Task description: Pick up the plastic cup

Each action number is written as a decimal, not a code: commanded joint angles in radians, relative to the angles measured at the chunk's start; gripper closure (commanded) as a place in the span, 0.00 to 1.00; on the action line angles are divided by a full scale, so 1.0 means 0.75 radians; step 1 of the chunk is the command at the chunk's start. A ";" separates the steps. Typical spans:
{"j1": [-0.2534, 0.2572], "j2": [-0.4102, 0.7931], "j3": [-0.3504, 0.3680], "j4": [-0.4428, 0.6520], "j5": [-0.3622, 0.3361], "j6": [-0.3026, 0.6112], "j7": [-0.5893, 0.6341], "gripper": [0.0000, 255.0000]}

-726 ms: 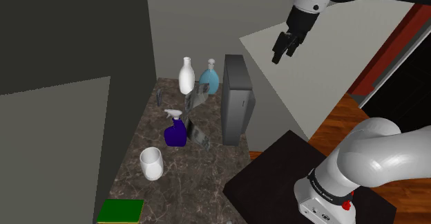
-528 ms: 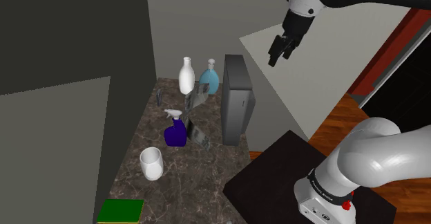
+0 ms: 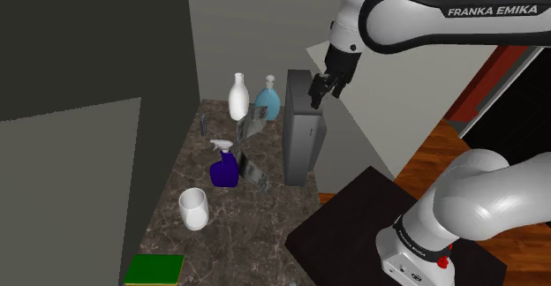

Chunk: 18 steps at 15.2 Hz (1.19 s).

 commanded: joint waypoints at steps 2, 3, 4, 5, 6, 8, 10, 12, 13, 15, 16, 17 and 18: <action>0.023 0.078 0.078 -0.011 0.028 0.086 0.095 0.00; 0.029 0.109 0.101 -0.013 0.034 0.117 0.124 0.00; 0.034 0.142 0.126 -0.013 0.039 0.149 0.153 0.00; 0.038 0.176 0.150 -0.011 0.042 0.180 0.182 0.00; 0.042 0.212 0.174 -0.008 0.044 0.211 0.212 0.00; 0.048 0.288 0.223 0.005 0.041 0.271 0.275 0.00; 0.051 0.371 0.271 0.024 0.030 0.330 0.340 0.00; 0.051 0.459 0.318 0.051 0.009 0.385 0.410 0.00; 0.051 0.506 0.341 0.067 -0.005 0.411 0.447 0.00; 0.051 0.602 0.384 0.105 -0.045 0.460 0.525 0.00; 0.052 0.653 0.404 0.126 -0.070 0.482 0.566 0.00; 0.054 0.704 0.422 0.149 -0.098 0.502 0.609 0.00; 0.056 0.757 0.438 0.175 -0.129 0.521 0.653 0.00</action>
